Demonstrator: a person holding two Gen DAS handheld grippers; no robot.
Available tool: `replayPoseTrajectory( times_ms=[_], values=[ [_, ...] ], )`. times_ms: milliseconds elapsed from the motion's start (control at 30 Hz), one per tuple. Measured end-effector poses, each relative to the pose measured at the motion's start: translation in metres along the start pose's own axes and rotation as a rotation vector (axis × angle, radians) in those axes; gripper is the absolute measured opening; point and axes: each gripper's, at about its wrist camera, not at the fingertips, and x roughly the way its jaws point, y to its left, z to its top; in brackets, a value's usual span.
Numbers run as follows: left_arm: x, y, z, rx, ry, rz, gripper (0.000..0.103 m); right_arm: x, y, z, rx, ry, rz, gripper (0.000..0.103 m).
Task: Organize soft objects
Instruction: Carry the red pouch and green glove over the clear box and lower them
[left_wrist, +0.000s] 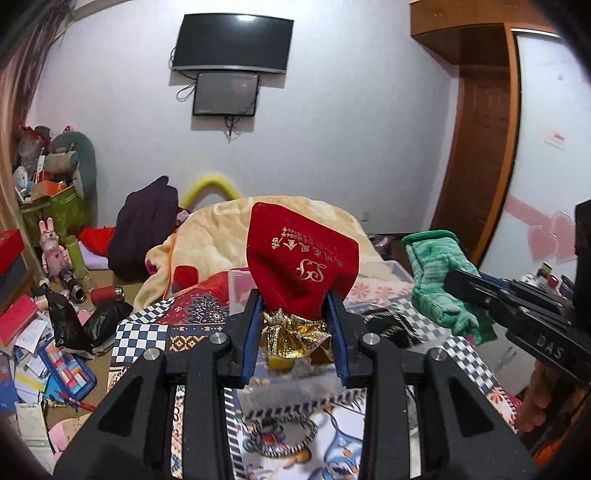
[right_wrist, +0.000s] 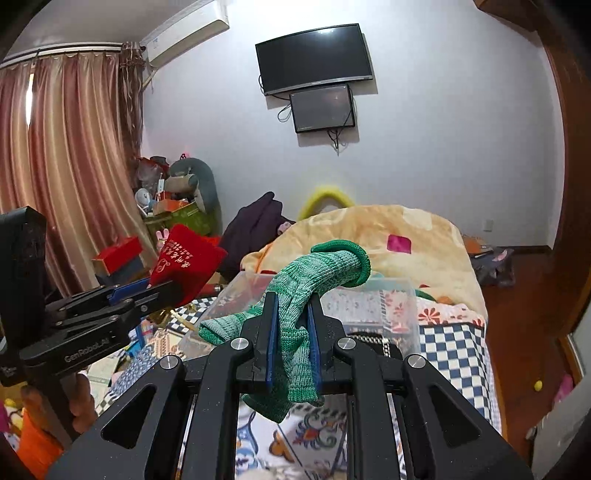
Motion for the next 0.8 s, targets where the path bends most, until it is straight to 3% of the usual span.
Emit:
replayPoseTrajectory(
  times_ms=[467, 800],
  values=[
    [0.066, 0.008, -0.018, 0.004, 0.125, 0.051, 0.033, 0.064, 0.002, -0.007, -0.040, 0.168, -0.034, 0.013],
    [0.085, 0.000, -0.032, 0.037, 0.199, 0.036, 0.035, 0.087, 0.003, -0.022, -0.093, 0.255, -0.086, 0.016]
  ],
)
